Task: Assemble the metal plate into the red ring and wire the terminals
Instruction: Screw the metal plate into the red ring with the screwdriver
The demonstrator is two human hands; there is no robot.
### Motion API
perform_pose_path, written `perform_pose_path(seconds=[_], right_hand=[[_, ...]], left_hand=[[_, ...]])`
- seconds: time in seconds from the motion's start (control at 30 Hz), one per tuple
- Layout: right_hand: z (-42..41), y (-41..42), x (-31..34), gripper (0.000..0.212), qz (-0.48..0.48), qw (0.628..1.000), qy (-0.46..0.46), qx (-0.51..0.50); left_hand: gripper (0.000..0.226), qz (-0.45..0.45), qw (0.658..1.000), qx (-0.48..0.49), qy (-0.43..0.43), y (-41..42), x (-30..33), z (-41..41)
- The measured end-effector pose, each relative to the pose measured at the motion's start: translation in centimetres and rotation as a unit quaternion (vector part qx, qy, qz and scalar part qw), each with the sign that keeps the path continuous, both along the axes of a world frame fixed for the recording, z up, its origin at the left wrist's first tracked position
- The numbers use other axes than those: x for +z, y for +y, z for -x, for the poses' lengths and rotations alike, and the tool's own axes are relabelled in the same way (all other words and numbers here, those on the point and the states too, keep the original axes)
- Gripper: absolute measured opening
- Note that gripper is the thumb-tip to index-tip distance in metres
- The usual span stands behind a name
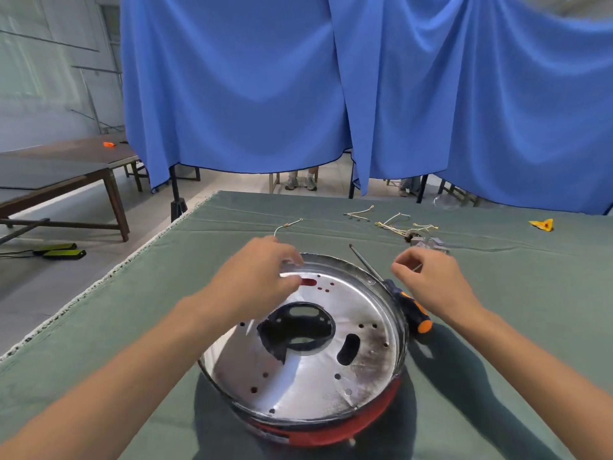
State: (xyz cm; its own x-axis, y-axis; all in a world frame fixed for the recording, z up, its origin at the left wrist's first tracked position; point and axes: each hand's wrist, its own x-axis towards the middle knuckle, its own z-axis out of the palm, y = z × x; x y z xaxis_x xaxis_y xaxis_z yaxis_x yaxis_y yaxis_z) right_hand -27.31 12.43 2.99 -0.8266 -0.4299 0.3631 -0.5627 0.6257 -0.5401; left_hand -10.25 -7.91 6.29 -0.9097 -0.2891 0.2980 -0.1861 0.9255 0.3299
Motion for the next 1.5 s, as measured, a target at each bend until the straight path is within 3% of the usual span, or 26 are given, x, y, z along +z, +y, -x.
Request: perform_pose_path(seconds=[0.03,0.17,0.3,0.37,0.53,0.7,0.83,1.03,1.5], right_hand=[[0.1,0.3,-0.9,0.003,-0.014,1.000,-0.020,-0.015],[0.4,0.6,-3.4,0.026,-0.081,0.991,-0.097,-0.039],[0.7,-0.2,-3.5,0.026,-0.133,0.981,-0.128,-0.061],[1.1,-0.7,-2.9,0.022,-0.087,0.979,-0.174,-0.054],[1.1,-1.7,-0.8,0.030,0.166,0.934,-0.316,0.015],[0.5,-3.5,1.6,0.023,0.168,0.941,-0.289,0.060],[1.1,-5.3,2.8,0.027,0.101,0.959,-0.250,0.085],[2.5,-8.1,2.7,0.023,0.067,0.973,-0.207,0.079],[4.5,-8.2,1.1,0.021,0.045,0.980,-0.181,0.063]], left_hand=[[0.026,-0.002,0.999,-0.027,-0.025,0.9,0.1,0.5],[0.025,0.022,0.991,-0.054,-0.117,2.8,-0.9,2.0],[0.024,0.048,0.990,-0.041,-0.124,2.9,-1.3,2.4],[0.023,0.052,0.990,-0.041,-0.126,2.8,-1.1,2.3],[0.020,0.002,0.993,-0.053,-0.110,1.9,-0.6,2.9],[0.016,-0.084,0.995,0.060,-0.008,-4.1,1.7,6.1],[0.011,-0.087,0.986,0.090,-0.109,-8.9,0.2,9.2],[0.020,0.039,0.973,0.100,-0.202,-12.8,-2.7,13.1],[0.008,0.081,0.977,0.056,-0.188,-13.2,-4.1,14.8]])
